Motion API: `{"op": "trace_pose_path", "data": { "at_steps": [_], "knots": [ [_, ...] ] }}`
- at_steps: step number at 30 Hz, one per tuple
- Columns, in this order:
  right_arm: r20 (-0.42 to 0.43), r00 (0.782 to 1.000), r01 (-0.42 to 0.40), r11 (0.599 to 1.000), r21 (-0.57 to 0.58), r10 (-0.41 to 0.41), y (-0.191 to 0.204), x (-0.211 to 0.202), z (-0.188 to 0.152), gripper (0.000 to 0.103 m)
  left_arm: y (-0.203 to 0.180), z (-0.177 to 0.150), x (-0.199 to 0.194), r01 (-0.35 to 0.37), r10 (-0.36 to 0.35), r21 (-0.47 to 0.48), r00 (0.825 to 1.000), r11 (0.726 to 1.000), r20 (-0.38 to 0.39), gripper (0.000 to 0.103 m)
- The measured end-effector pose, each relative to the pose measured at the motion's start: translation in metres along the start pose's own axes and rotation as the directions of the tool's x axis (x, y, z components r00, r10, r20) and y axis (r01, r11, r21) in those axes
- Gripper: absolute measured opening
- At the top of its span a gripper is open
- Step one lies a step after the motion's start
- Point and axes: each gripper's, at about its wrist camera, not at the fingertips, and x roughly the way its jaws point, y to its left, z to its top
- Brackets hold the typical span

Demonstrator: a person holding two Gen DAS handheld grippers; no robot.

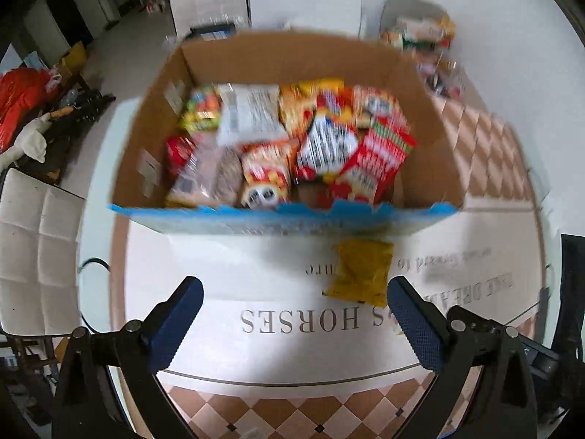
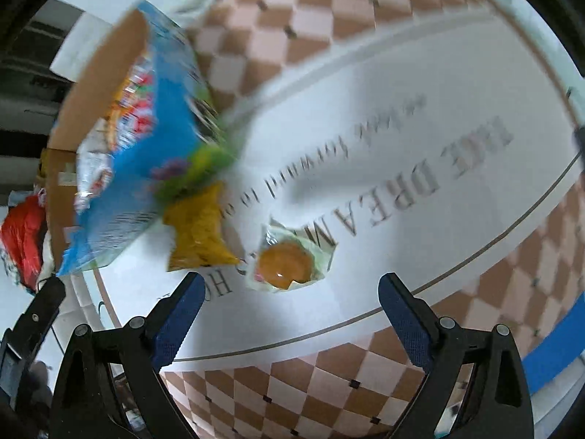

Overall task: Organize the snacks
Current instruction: 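Grasp the round wrapped egg with the right tool while the left tool grasps the yellow bag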

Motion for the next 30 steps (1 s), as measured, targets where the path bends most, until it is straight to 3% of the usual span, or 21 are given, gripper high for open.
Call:
{"op": "trace_pose_path", "data": {
  "at_steps": [4, 8, 13, 24, 30],
  "knots": [
    [-0.058, 0.998, -0.012, 0.998, 0.059, 0.015, -0.009, 0.037, 0.001, 0.094, -0.008, -0.002, 0.026, -0.027, 0.027, 0.023, 0.999, 0.999, -0.036, 0.103],
    [-0.065, 0.998, 0.014, 0.999, 0.048, -0.011, -0.004, 0.055, 0.003, 0.090, -0.013, 0.000, 0.037, -0.039, 0.040, 0.031, 0.998, 0.999, -0.049, 0.103],
    [-0.065, 0.994, 0.092, 0.996, -0.009, -0.093, 0.008, 0.069, 0.003, 0.062, -0.021, 0.001, 0.046, -0.040, 0.044, 0.054, 0.997, 0.998, -0.068, 0.103],
    [-0.066, 0.986, 0.154, 0.988, 0.000, -0.154, -0.032, 0.055, 0.011, 0.061, -0.063, 0.008, 0.086, 0.010, 0.007, 0.112, 0.988, 0.994, -0.154, 0.103],
    [-0.083, 0.987, 0.140, 0.990, 0.008, -0.139, -0.046, 0.053, 0.017, 0.063, -0.092, 0.011, 0.121, 0.015, 0.022, 0.174, 0.977, 0.985, -0.212, 0.098]
  ]
}}
